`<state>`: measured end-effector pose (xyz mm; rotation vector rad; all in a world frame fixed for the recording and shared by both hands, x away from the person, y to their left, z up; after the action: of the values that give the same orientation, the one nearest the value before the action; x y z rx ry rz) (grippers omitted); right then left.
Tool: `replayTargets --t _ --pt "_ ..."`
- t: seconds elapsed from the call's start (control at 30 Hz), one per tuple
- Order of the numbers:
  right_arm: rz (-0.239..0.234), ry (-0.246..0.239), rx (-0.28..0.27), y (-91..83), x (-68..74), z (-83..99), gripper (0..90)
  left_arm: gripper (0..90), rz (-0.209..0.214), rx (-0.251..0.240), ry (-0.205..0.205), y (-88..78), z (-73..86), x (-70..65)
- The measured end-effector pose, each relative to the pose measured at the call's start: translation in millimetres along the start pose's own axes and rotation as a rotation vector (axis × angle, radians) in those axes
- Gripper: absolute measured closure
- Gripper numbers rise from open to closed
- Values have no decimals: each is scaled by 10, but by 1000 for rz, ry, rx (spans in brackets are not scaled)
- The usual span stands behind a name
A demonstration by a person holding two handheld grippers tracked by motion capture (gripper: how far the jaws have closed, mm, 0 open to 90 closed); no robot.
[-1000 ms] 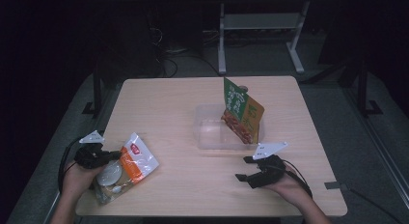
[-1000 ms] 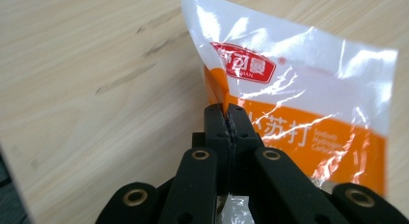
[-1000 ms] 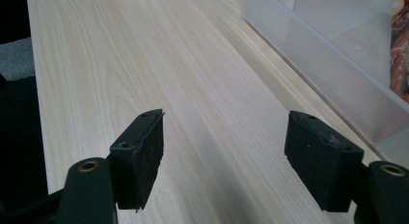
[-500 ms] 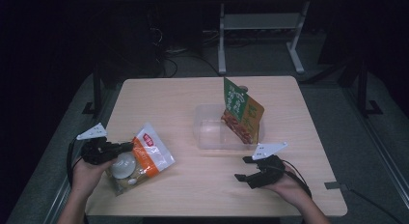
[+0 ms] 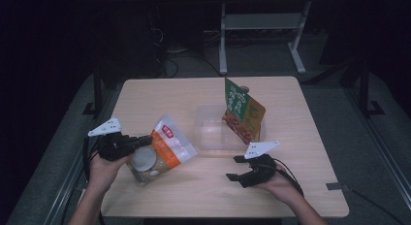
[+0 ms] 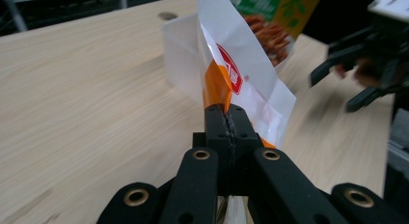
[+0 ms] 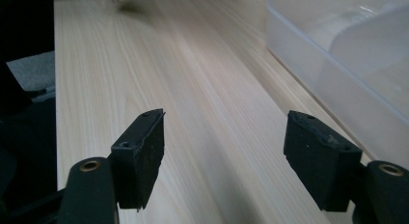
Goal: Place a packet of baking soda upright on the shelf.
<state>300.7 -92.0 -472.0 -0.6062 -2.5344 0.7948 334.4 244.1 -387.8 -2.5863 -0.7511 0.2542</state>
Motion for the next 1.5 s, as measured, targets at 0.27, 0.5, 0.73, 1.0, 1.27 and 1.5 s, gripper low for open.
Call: replayTargets --t 0.27,0.5,0.73,1.0,1.27,1.5 --pt "-58 1 -43 190 128 -203 352 900 45 -44 10 225 -215 -117" --pt "-107 32 -112 313 175 -390 419 900 85 -88 19 424 -413 -231" --pt "-159 56 -185 348 183 -545 499 900 101 -108 23 536 -518 -315" --pt "-179 65 -213 416 238 -601 710 900 116 -112 5 612 -499 -353" --pt "-191 45 -197 349 273 -608 900 900 120 -103 -14 644 -394 -318" --pt "-196 -10 -204 206 301 -683 900 899 135 -84 -13 614 -295 -338"
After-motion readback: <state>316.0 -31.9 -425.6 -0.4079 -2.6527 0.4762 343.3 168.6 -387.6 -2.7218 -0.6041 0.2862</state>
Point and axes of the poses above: each handheld gripper's, and its own axes: y roughly forward along the jaws, z roughly out of its underside, x roughly to its left, the point moved 6 cm from there along y, roughly forward along the jaws, and after that the axes turned 8 degrees about y, right-handed, at the moved point
